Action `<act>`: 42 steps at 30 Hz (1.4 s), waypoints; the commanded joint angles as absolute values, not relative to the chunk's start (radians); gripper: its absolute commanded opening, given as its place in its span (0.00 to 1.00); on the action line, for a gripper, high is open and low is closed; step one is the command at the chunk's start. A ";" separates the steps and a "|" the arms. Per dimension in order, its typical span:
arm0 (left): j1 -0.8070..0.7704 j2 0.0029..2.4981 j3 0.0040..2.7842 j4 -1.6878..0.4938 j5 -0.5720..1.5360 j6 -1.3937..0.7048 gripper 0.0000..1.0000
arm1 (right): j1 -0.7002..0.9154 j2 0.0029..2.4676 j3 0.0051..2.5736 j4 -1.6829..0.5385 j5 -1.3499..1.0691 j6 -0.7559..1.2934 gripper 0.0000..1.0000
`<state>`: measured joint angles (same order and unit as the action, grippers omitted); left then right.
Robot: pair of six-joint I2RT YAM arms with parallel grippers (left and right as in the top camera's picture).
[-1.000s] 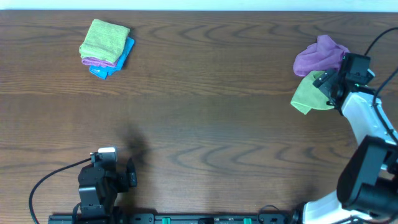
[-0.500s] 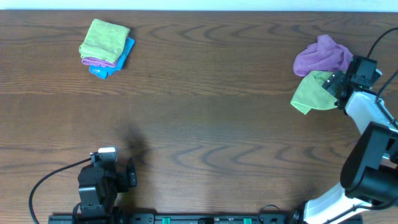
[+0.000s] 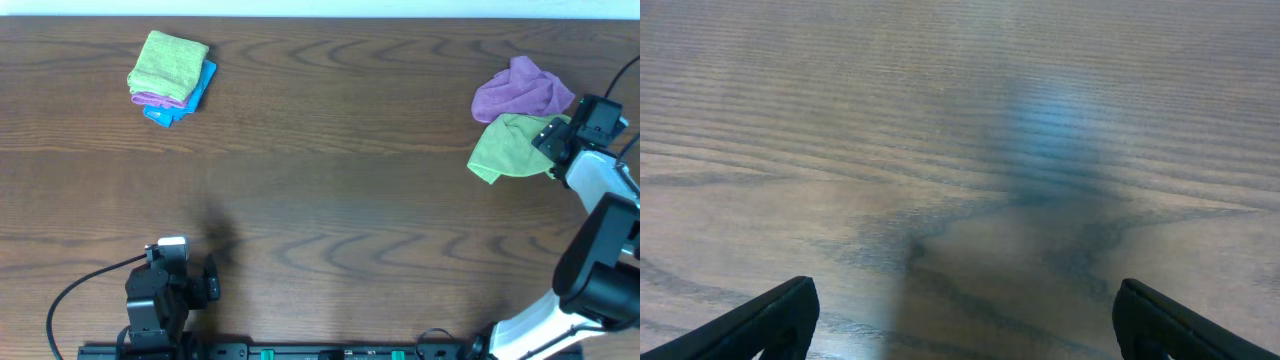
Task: Fold the cloth
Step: 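Lower the right gripper and pinch a corner of the lime-green cloth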
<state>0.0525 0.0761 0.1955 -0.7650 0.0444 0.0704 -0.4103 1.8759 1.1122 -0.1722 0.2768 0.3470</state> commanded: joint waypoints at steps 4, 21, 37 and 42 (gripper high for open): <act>0.059 0.070 0.173 -0.781 0.026 0.056 0.95 | -0.432 1.932 1.130 -0.113 0.170 0.336 0.92; 0.059 0.070 0.173 -0.781 0.026 0.056 0.95 | -0.457 1.988 1.131 -0.059 0.030 0.381 0.45; 0.059 0.070 0.173 -0.781 0.026 0.056 0.95 | -0.402 1.774 1.131 -0.174 0.016 0.287 0.03; 0.059 0.070 0.173 -0.781 0.026 0.056 0.95 | -0.372 1.725 1.131 -0.233 0.011 0.229 0.18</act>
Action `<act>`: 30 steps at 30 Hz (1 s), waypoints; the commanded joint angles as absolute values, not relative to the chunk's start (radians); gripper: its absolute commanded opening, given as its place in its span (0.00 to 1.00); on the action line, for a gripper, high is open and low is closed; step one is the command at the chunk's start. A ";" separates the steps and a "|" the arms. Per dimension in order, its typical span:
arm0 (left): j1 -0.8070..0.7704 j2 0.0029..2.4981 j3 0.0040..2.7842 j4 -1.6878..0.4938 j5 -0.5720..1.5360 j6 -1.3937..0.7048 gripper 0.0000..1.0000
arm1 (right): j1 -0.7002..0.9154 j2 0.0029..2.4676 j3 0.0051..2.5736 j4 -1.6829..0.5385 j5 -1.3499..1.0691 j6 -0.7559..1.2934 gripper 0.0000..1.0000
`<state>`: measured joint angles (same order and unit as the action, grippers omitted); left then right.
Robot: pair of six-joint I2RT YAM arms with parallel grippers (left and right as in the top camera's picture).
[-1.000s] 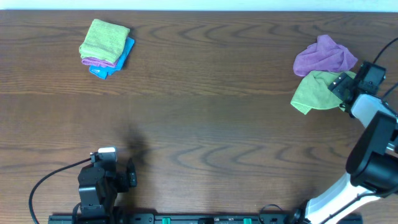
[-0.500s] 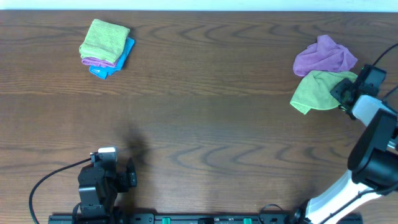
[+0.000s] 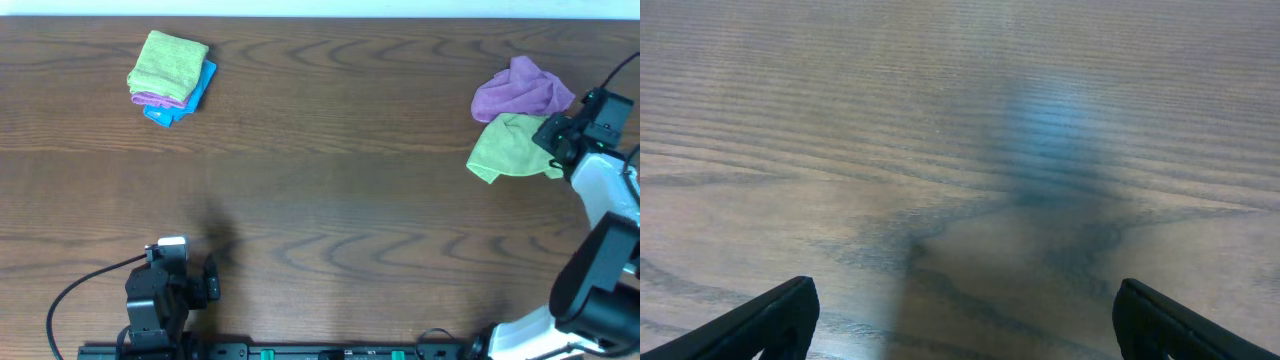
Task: Fold the cloth
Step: 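Lower the right gripper and pinch a corner of the lime-green cloth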
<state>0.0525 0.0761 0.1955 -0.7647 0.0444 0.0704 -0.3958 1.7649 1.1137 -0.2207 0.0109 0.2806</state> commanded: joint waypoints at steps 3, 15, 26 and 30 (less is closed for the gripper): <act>0.059 0.070 0.173 -0.780 0.026 0.056 0.95 | -0.373 1.718 1.131 -0.255 0.068 0.233 0.54; 0.059 0.070 0.173 -0.781 0.026 0.056 0.95 | -0.511 1.832 1.129 -0.265 0.044 0.389 0.57; 0.059 0.070 0.173 -0.781 0.026 0.056 0.95 | -0.524 1.916 1.129 -0.178 0.006 0.389 0.53; 0.059 0.070 0.173 -0.781 0.026 0.056 0.95 | -0.525 1.946 1.129 -0.150 0.001 0.389 0.54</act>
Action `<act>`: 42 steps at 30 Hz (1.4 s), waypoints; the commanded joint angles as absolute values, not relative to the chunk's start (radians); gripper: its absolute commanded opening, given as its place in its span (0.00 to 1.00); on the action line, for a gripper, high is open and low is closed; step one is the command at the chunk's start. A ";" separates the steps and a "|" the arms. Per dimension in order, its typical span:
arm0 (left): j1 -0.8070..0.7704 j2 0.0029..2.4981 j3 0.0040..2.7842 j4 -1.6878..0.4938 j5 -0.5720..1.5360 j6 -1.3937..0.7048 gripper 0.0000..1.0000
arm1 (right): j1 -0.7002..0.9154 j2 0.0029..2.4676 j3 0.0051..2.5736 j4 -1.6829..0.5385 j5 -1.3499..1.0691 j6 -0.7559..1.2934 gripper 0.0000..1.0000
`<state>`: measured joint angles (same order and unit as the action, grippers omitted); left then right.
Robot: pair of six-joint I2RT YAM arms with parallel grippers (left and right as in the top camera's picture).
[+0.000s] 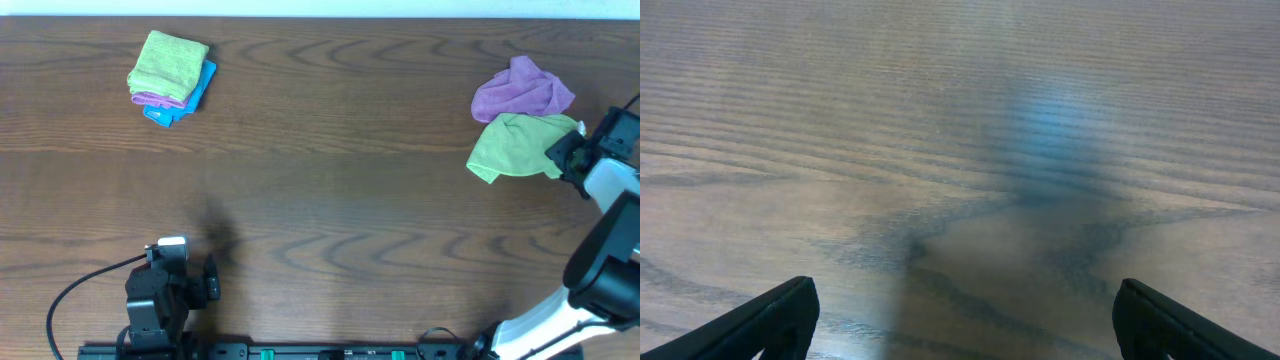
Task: Fold the cloth
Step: 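Lower the right gripper and pinch a corner of the lime-green cloth, then lift the lime-green cloth with the right gripper and drag it leftward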
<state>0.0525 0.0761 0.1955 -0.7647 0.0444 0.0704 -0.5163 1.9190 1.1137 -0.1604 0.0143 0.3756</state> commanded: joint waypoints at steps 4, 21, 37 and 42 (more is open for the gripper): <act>0.059 0.070 0.173 -0.780 0.026 0.056 0.95 | -0.525 1.978 1.129 -0.119 -0.028 0.389 0.50; 0.059 0.070 0.173 -0.781 0.026 0.056 0.95 | -0.430 1.766 1.130 -0.179 -0.251 0.212 0.01; 0.059 0.070 0.173 -0.781 0.026 0.056 0.95 | 0.054 1.606 1.130 -0.210 -0.348 0.088 0.01; 0.059 0.070 0.173 -0.781 0.026 0.056 0.95 | 0.244 1.666 1.130 -0.162 -0.348 0.088 0.01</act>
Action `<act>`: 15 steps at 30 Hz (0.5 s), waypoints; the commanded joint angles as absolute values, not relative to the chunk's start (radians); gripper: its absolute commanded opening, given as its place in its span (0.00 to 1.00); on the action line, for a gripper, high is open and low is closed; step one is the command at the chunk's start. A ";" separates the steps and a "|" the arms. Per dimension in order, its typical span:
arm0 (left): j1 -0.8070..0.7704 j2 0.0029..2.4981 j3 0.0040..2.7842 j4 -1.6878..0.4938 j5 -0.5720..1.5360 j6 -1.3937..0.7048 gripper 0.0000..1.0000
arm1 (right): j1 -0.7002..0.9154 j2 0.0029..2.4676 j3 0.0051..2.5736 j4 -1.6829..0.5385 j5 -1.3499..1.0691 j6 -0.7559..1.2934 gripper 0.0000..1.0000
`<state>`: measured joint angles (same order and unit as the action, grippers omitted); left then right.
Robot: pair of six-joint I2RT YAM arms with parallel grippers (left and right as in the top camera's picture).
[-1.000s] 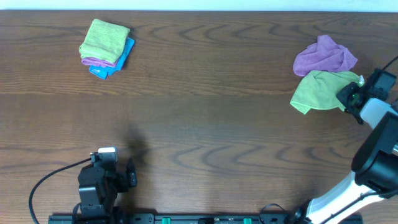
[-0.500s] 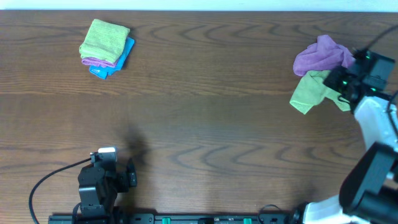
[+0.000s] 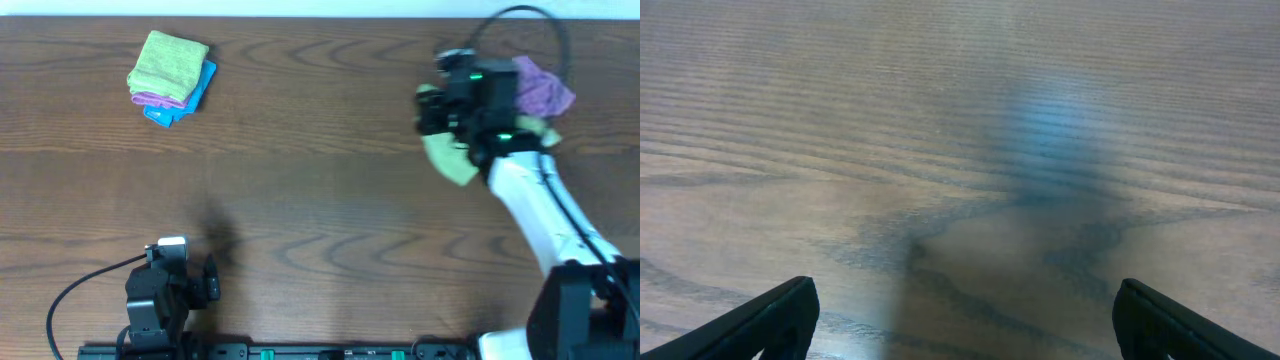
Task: Fold the cloth
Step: 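Lift the lime-green cloth with the right gripper and drag it leftward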
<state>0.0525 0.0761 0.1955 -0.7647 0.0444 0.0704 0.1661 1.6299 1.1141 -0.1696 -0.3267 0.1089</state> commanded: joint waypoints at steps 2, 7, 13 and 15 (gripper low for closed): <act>0.059 0.070 0.173 -0.781 0.026 0.056 0.95 | 0.316 1.700 1.130 -0.159 -0.348 0.090 0.02; 0.059 0.070 0.173 -0.780 0.026 0.056 0.95 | 0.484 1.774 1.130 -0.178 -0.359 0.096 0.11; 0.059 0.070 0.173 -0.781 0.026 0.056 0.95 | 0.625 1.777 1.130 -0.262 -0.389 0.095 0.38; 0.059 0.070 0.173 -0.781 0.026 0.056 0.95 | 0.644 1.776 1.132 -0.284 -0.377 0.096 0.55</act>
<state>0.0525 0.0761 0.1955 -0.7647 0.0444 0.0704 0.6228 1.7866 1.1156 -0.2718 -0.3698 0.1020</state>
